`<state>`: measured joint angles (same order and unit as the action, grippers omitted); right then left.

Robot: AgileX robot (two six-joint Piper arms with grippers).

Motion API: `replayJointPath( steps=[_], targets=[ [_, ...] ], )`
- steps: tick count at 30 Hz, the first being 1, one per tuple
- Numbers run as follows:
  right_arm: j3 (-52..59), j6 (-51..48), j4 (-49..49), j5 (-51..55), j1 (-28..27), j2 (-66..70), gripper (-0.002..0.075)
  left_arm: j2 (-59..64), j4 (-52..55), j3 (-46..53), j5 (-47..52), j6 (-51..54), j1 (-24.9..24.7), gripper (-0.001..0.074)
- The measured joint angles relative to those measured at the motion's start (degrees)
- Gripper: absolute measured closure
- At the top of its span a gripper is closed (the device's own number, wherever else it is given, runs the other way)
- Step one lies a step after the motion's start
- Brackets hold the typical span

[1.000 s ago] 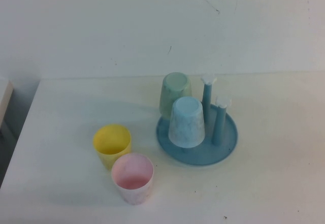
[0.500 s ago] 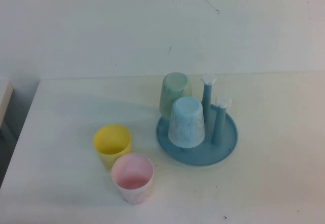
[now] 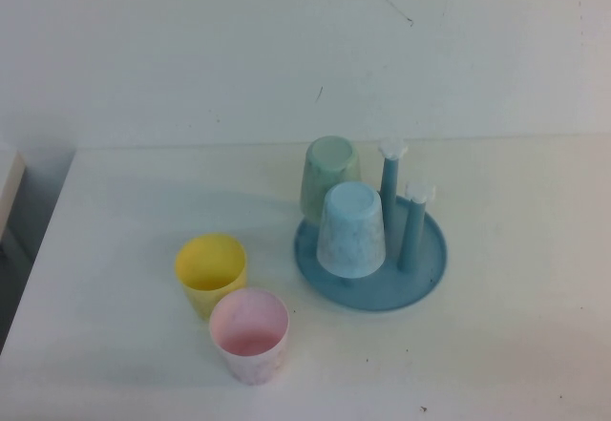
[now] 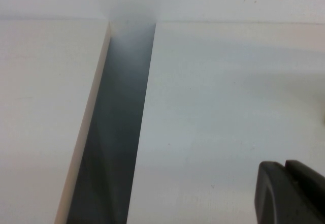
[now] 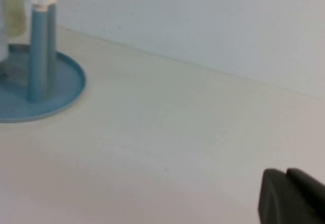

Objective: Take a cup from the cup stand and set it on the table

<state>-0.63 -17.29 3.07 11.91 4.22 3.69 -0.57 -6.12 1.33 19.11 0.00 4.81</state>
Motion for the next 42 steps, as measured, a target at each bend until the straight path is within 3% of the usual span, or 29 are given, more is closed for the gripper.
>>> replayJointPath(
  steps=[7,16,42],
  targets=[
    [2.1,1.2,-5.2,2.1,-8.9,-4.2,0.0729,0.0,0.0,0.0,0.0,0.0,0.0,0.0738],
    [2.1,1.4,-5.5,8.5,-8.9,-4.4,0.0728,0.0,0.0,0.0,0.0,0.0,0.0,0.0738],
    [2.1,1.4,-5.5,8.9,-8.9,-4.4,0.0728,0.0,1.5,0.0,-0.8,0.9,0.0,0.0738]
  ],
)
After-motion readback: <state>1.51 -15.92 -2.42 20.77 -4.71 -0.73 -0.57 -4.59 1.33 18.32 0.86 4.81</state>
